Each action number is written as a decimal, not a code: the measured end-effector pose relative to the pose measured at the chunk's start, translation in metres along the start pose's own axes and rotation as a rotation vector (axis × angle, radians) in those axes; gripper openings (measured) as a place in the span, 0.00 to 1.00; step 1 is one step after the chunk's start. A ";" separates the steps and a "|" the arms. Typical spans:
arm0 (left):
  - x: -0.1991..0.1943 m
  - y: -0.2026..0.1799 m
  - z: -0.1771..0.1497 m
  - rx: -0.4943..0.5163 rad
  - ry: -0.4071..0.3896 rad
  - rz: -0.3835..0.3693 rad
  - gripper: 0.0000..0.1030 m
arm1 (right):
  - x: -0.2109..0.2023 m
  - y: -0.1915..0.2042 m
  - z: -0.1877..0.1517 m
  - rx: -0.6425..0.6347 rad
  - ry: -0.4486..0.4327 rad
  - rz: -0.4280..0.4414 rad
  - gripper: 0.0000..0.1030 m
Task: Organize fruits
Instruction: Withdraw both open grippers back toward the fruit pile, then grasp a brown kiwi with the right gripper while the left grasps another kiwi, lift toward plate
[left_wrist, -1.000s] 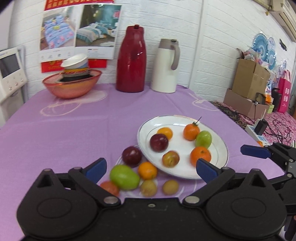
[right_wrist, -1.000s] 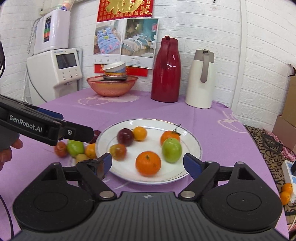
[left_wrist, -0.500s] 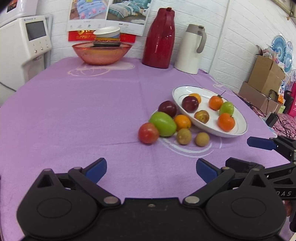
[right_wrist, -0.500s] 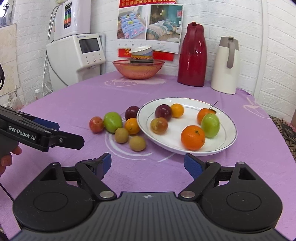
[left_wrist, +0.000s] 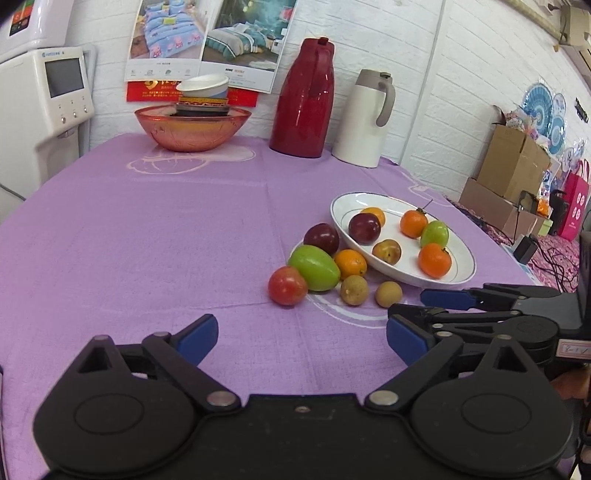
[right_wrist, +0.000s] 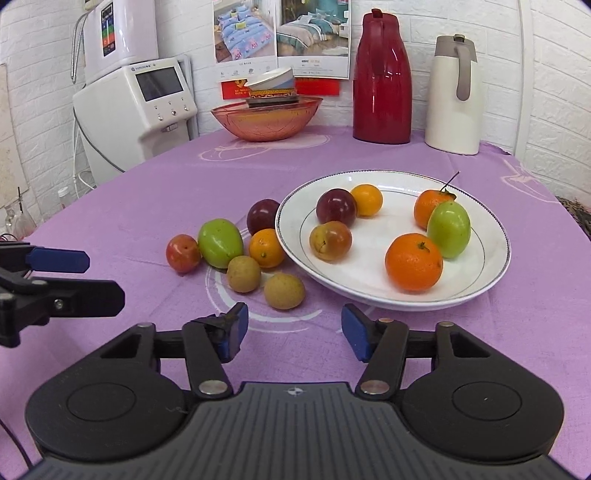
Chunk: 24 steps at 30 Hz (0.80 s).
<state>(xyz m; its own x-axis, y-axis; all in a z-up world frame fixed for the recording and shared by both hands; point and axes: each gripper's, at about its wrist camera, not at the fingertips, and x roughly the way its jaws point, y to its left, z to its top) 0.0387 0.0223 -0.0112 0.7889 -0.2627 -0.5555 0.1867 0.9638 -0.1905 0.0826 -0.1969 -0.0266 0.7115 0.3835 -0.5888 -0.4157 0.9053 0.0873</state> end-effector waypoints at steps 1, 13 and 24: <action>0.000 0.001 0.000 -0.005 -0.001 -0.005 1.00 | 0.002 0.001 0.001 0.000 0.003 0.000 0.77; 0.019 -0.009 0.006 0.012 0.024 -0.058 1.00 | 0.016 0.003 0.007 -0.005 0.013 0.011 0.47; 0.061 -0.030 0.014 0.008 0.067 -0.047 1.00 | -0.011 -0.010 -0.006 0.022 0.013 0.005 0.47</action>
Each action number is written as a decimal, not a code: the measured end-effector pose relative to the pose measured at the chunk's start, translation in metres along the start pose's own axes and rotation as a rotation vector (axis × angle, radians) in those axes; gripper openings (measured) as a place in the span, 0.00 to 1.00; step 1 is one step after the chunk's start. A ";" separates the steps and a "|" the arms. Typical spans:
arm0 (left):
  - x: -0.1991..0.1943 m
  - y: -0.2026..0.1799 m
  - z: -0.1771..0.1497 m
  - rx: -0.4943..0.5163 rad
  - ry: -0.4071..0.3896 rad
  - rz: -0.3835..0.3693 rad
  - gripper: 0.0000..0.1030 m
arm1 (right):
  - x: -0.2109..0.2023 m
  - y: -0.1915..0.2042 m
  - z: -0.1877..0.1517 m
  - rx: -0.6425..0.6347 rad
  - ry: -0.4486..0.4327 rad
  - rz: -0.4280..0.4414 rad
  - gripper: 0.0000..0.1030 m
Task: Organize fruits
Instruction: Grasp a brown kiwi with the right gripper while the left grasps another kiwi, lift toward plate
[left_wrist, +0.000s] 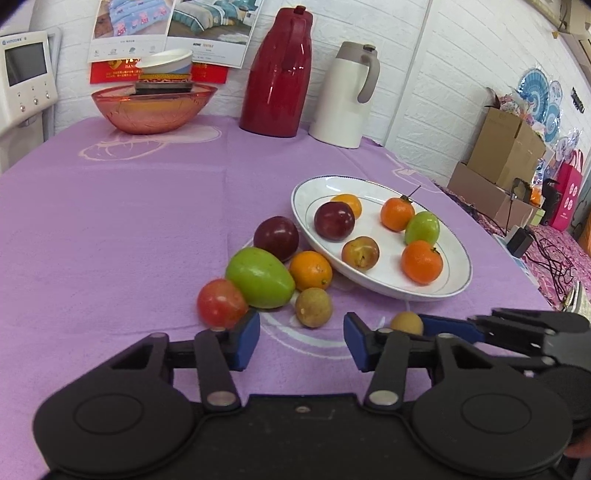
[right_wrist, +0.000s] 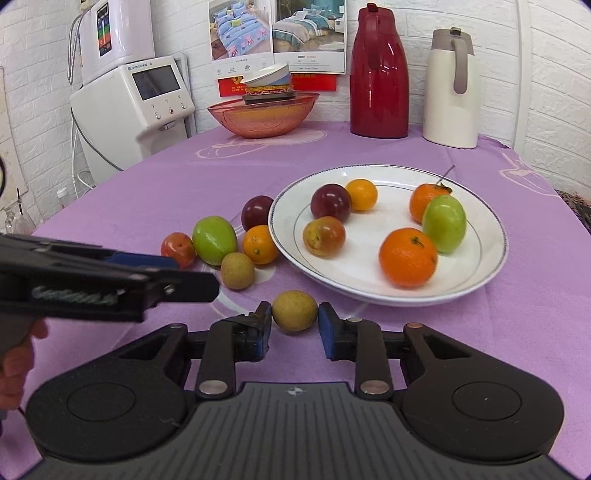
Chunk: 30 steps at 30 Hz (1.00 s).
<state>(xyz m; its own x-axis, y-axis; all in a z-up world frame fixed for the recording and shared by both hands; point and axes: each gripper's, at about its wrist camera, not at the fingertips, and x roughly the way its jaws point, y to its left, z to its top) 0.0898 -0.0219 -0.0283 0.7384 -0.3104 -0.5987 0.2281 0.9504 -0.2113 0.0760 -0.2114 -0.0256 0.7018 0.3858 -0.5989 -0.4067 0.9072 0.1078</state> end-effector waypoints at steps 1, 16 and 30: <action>0.003 -0.001 0.001 0.000 0.001 0.002 1.00 | -0.002 -0.003 -0.001 -0.001 0.001 -0.001 0.47; 0.025 -0.014 0.009 0.025 0.029 0.021 1.00 | -0.012 -0.017 -0.005 0.019 -0.017 -0.003 0.47; 0.003 -0.032 0.025 0.077 -0.006 -0.076 1.00 | -0.037 -0.037 0.004 0.077 -0.102 -0.002 0.47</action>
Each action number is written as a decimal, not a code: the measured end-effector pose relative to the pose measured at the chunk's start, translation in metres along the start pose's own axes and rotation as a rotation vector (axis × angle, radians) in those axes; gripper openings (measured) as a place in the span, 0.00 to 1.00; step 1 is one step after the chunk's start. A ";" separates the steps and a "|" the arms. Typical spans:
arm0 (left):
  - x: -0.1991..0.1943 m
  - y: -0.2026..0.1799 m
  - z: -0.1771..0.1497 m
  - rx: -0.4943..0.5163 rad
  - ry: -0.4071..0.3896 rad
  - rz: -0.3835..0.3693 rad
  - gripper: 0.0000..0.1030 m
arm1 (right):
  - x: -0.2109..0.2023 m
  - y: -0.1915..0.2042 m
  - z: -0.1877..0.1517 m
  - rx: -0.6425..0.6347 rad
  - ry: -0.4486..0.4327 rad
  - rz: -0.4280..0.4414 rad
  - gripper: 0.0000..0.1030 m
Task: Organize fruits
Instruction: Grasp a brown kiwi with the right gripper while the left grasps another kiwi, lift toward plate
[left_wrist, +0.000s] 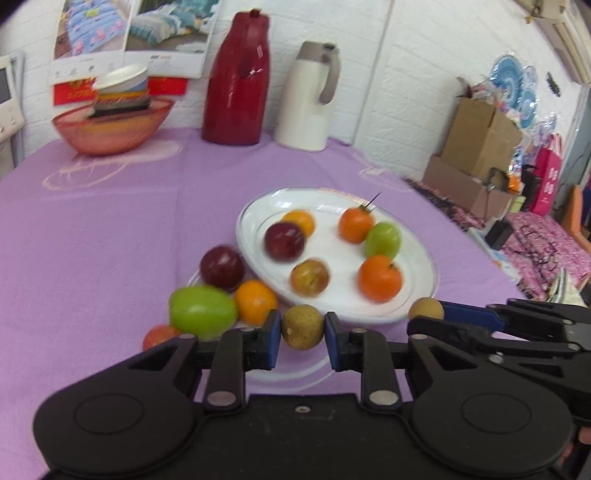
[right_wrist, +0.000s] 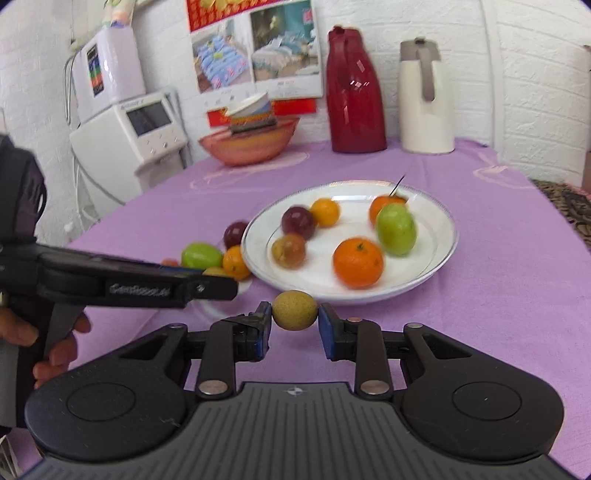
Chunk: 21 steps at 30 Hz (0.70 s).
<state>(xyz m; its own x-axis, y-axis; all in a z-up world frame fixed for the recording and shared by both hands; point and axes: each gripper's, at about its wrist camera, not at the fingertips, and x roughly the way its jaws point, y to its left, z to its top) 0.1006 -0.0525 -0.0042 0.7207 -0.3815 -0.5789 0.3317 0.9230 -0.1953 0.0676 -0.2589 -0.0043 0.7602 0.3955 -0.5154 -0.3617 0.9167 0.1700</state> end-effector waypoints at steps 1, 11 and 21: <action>0.000 -0.003 0.006 0.005 -0.009 -0.014 1.00 | -0.001 -0.003 0.004 -0.009 -0.011 -0.020 0.47; 0.049 -0.022 0.052 0.026 0.011 -0.100 1.00 | 0.019 -0.038 0.022 -0.114 -0.003 -0.118 0.47; 0.083 -0.021 0.059 0.046 0.071 -0.075 1.00 | 0.038 -0.044 0.024 -0.198 0.044 -0.100 0.47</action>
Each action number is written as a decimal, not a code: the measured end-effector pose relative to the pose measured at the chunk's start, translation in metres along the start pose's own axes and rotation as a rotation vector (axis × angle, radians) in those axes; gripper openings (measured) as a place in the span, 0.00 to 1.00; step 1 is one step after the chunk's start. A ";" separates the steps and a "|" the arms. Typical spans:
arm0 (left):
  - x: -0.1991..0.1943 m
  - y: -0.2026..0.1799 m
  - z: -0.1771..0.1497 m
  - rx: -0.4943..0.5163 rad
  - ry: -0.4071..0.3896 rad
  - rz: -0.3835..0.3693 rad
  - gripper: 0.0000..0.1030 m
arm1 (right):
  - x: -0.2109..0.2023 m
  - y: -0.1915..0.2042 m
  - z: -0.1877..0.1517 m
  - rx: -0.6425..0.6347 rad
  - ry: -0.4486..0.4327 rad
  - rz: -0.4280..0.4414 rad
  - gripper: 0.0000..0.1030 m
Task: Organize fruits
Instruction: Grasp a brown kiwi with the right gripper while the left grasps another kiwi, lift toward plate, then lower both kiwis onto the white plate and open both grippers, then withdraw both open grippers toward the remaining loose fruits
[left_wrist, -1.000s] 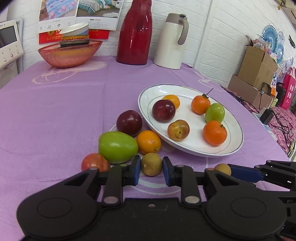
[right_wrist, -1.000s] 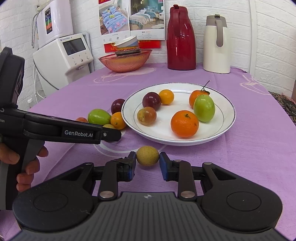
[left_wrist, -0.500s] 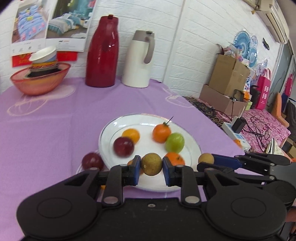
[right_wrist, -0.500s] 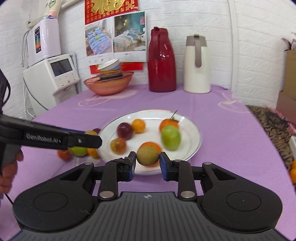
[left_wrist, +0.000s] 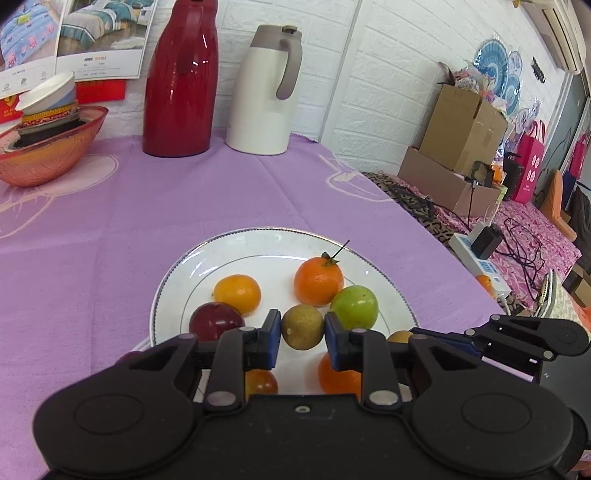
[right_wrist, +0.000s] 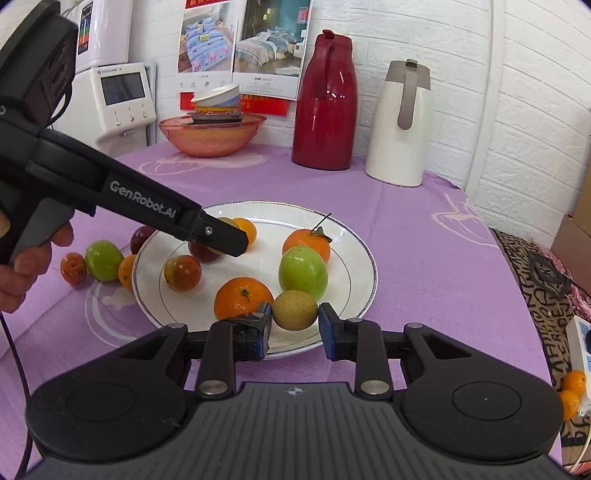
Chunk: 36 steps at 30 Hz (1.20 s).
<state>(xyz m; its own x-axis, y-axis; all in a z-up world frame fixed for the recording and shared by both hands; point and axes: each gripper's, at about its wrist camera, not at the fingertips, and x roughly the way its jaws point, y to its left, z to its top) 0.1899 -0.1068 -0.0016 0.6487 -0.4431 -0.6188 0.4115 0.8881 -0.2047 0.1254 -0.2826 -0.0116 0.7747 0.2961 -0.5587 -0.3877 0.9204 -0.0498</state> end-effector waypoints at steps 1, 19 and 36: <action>0.001 0.000 -0.001 0.002 0.003 0.000 1.00 | 0.001 0.000 0.000 -0.003 0.002 -0.001 0.47; -0.053 -0.011 -0.009 0.001 -0.155 0.093 1.00 | -0.032 0.008 -0.001 0.033 -0.125 -0.040 1.00; -0.138 0.032 -0.082 -0.066 -0.176 0.322 1.00 | -0.062 0.063 -0.010 0.057 -0.154 0.046 1.00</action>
<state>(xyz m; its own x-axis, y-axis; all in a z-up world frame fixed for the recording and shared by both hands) 0.0609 -0.0078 0.0148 0.8407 -0.1490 -0.5206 0.1298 0.9888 -0.0733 0.0479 -0.2455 0.0114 0.8257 0.3699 -0.4260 -0.3990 0.9167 0.0227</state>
